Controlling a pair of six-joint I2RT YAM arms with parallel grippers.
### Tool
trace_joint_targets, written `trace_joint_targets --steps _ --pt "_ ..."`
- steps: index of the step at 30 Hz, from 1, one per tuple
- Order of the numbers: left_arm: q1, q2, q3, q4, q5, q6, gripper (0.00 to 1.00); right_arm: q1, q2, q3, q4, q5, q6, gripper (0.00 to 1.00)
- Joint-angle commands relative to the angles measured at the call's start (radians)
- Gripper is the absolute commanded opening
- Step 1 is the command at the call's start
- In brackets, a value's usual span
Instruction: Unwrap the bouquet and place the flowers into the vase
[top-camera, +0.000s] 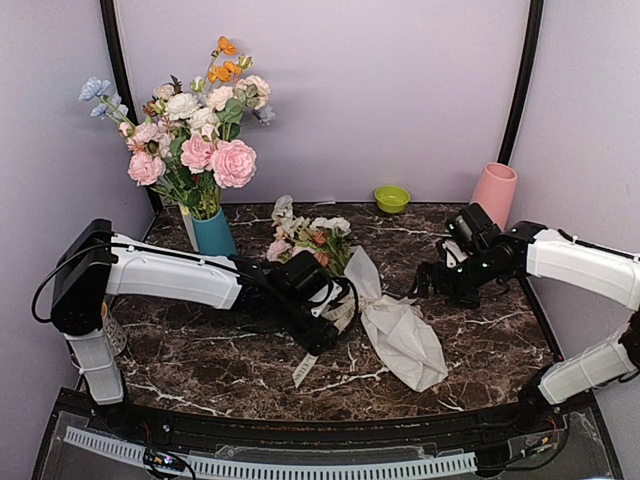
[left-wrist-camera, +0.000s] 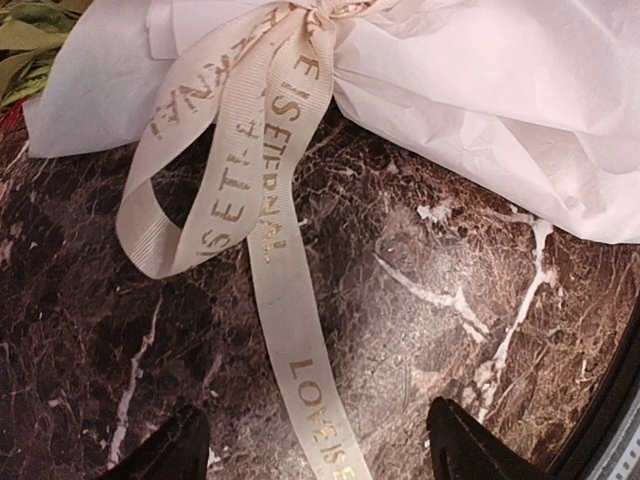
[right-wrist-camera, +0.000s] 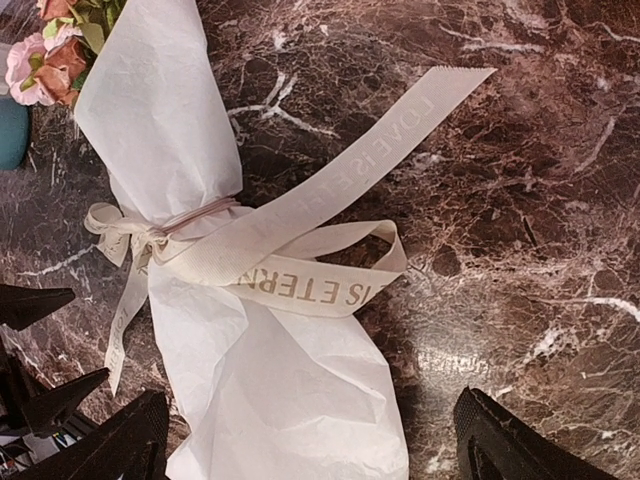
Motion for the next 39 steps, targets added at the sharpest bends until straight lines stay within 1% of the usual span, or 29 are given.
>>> trace_joint_targets --steps 1,6,9,12,13,14,18,21,25,32,39 --pt "-0.028 0.071 0.069 -0.064 -0.073 0.043 0.75 0.008 -0.020 -0.020 0.021 -0.005 0.023 0.99" --pt "-0.037 0.120 0.089 -0.072 -0.097 0.023 0.68 0.007 -0.026 -0.033 0.026 -0.007 0.016 0.99" --pt "-0.037 0.143 0.097 -0.085 -0.106 0.010 0.61 0.007 -0.019 -0.028 0.018 -0.012 0.009 0.99" --pt "-0.037 0.162 0.097 -0.100 -0.105 -0.002 0.56 0.008 -0.018 -0.028 0.022 -0.013 0.003 0.99" --pt "-0.037 0.167 0.095 -0.106 -0.106 -0.005 0.52 0.008 -0.016 -0.026 0.025 -0.013 0.000 0.99" --pt "-0.037 0.169 0.089 -0.107 -0.103 -0.006 0.45 0.008 -0.013 -0.021 0.027 -0.013 -0.005 0.99" --pt "-0.037 0.170 0.057 -0.095 -0.097 0.000 0.29 0.008 -0.004 -0.019 0.031 -0.014 -0.007 0.99" --pt "-0.037 0.181 0.055 -0.106 -0.105 0.011 0.13 0.008 0.002 -0.017 0.042 -0.036 -0.015 0.99" --pt "-0.037 0.137 0.043 -0.102 -0.133 0.007 0.00 0.010 -0.006 -0.012 0.058 -0.030 -0.048 0.99" --pt "-0.036 -0.004 -0.027 -0.072 -0.126 -0.053 0.00 0.049 -0.041 -0.022 0.105 -0.042 -0.108 0.99" --pt "-0.036 -0.105 -0.114 -0.031 -0.116 -0.089 0.00 0.171 -0.032 -0.022 0.184 -0.048 -0.160 0.99"
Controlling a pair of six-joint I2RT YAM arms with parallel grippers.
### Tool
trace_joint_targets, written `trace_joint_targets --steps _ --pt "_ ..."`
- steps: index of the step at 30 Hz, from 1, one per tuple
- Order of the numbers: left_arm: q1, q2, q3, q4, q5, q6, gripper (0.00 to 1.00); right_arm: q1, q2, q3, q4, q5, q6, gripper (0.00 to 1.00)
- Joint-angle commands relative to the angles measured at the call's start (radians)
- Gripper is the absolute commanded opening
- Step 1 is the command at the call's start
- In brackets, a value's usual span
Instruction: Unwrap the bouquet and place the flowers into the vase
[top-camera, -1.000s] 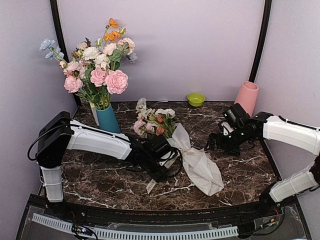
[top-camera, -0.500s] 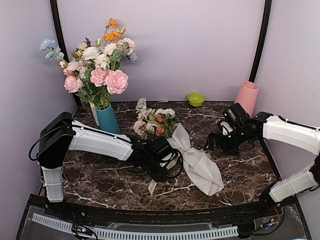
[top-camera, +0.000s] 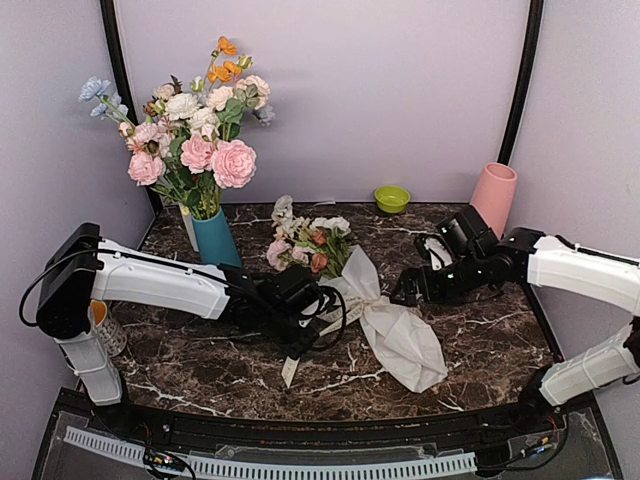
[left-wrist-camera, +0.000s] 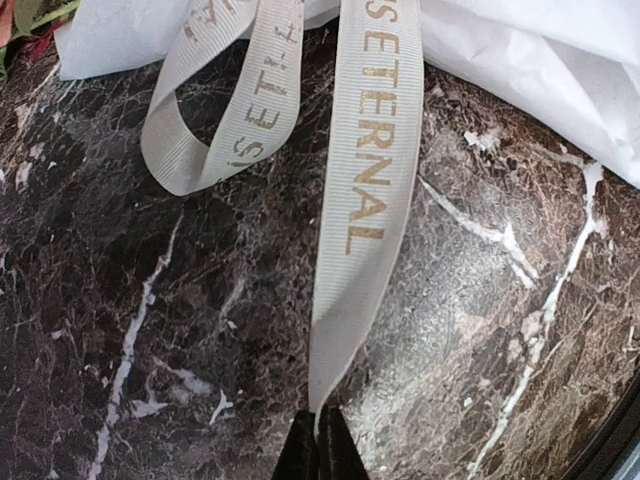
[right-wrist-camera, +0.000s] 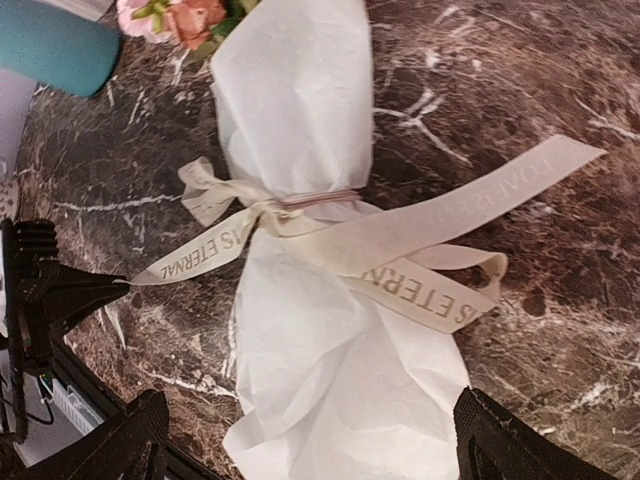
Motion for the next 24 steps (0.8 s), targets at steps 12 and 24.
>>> trace_joint_targets --steps 12,24 --pt "0.043 -0.183 -0.099 0.030 0.053 -0.062 0.00 0.215 0.244 0.074 -0.038 0.137 0.014 0.99" --pt "0.085 -0.313 -0.171 -0.010 0.049 -0.076 0.00 0.234 0.342 0.003 0.077 0.224 0.148 0.58"
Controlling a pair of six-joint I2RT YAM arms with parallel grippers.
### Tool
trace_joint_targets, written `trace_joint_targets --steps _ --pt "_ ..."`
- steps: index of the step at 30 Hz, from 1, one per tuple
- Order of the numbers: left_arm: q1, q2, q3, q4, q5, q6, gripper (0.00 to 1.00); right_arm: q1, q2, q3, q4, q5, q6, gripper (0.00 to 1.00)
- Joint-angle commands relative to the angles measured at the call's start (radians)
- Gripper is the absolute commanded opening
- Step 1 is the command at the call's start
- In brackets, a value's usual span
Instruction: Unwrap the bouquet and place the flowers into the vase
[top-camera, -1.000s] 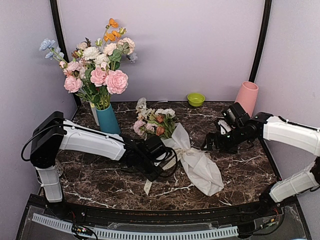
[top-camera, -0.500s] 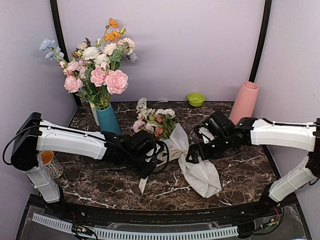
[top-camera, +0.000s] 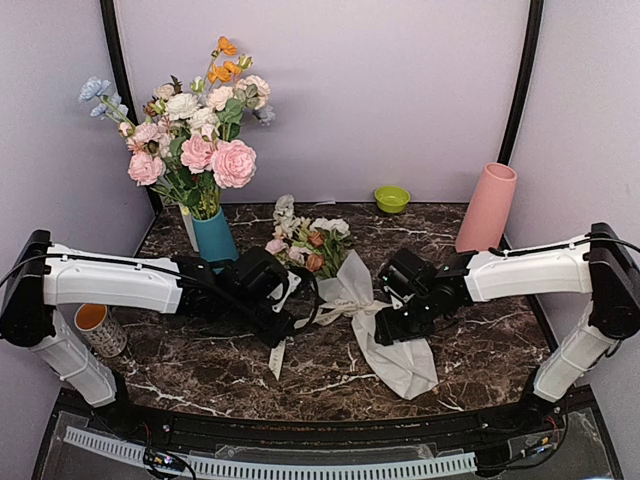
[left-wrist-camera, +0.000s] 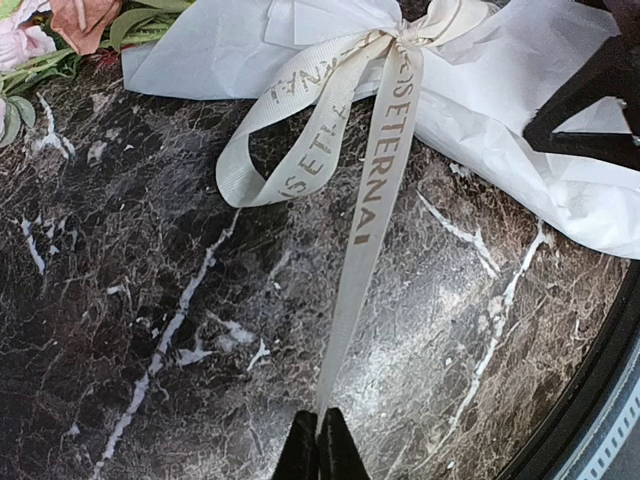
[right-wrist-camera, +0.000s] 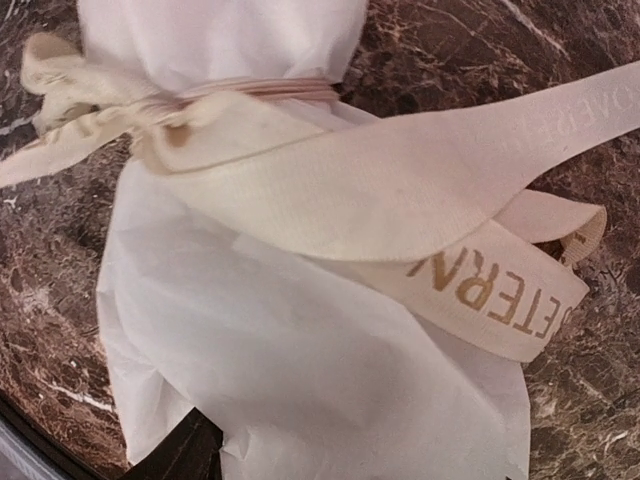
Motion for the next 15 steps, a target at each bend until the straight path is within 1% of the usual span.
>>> trace_joint_targets --steps 1,6,11,15 --pt "0.032 -0.105 -0.055 -0.037 0.002 -0.024 0.00 0.004 0.055 -0.024 0.043 0.039 0.051 0.58" --pt "0.054 -0.165 -0.081 -0.081 -0.017 -0.029 0.00 0.005 0.099 -0.018 0.063 0.024 0.056 0.58" --pt "0.060 -0.231 -0.066 -0.209 -0.052 -0.040 0.00 -0.001 0.148 0.001 0.081 -0.007 0.073 0.57" --pt "0.115 -0.328 -0.063 -0.320 -0.109 -0.105 0.00 -0.004 0.172 0.020 0.066 -0.003 0.073 0.57"
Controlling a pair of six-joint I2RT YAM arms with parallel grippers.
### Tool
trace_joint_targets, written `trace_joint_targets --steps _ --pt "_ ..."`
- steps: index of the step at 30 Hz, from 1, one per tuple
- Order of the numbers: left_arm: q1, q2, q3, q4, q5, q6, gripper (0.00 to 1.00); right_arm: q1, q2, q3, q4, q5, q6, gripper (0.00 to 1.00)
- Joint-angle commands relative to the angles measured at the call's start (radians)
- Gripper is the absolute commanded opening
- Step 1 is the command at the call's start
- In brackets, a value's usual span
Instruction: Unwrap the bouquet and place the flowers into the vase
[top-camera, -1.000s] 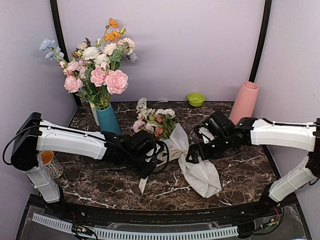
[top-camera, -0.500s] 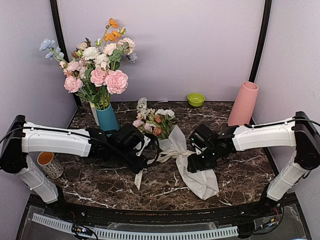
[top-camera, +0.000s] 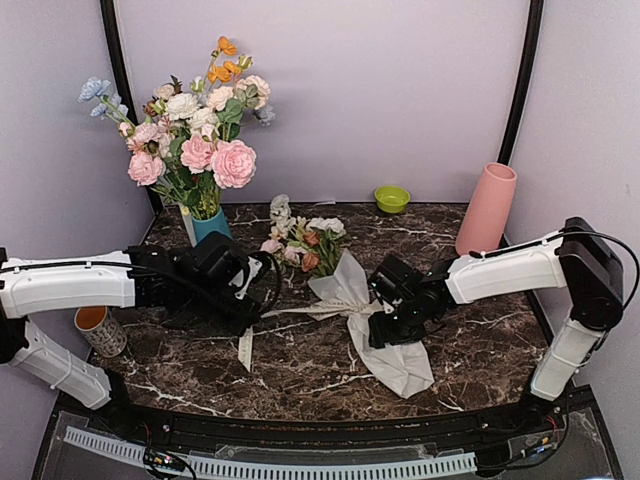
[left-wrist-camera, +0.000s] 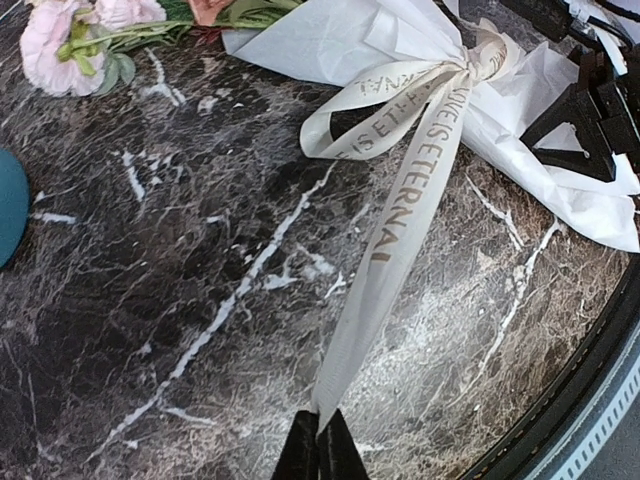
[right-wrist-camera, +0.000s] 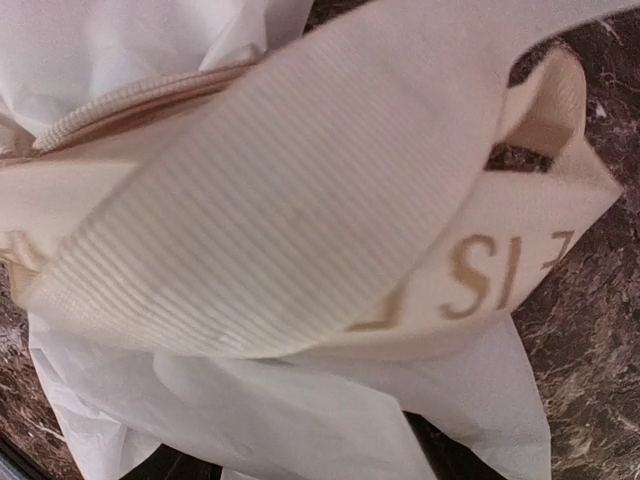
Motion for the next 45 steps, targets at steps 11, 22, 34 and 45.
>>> trace_joint_targets --steps 11,22,34,45 --pt "0.224 -0.305 -0.012 -0.360 -0.158 -0.274 0.00 -0.024 0.060 0.036 0.031 -0.065 -0.027 0.65" --pt "0.224 -0.274 -0.021 -0.208 0.037 -0.130 0.62 -0.024 -0.070 0.140 -0.059 -0.171 -0.220 0.99" --pt "0.179 -0.015 0.017 0.079 0.283 0.140 0.70 -0.089 -0.263 0.219 -0.235 -0.041 -0.168 0.99" --pt "0.096 0.341 0.146 0.266 0.288 0.347 0.61 -0.182 -0.283 0.184 -0.170 -0.067 -0.019 0.99"
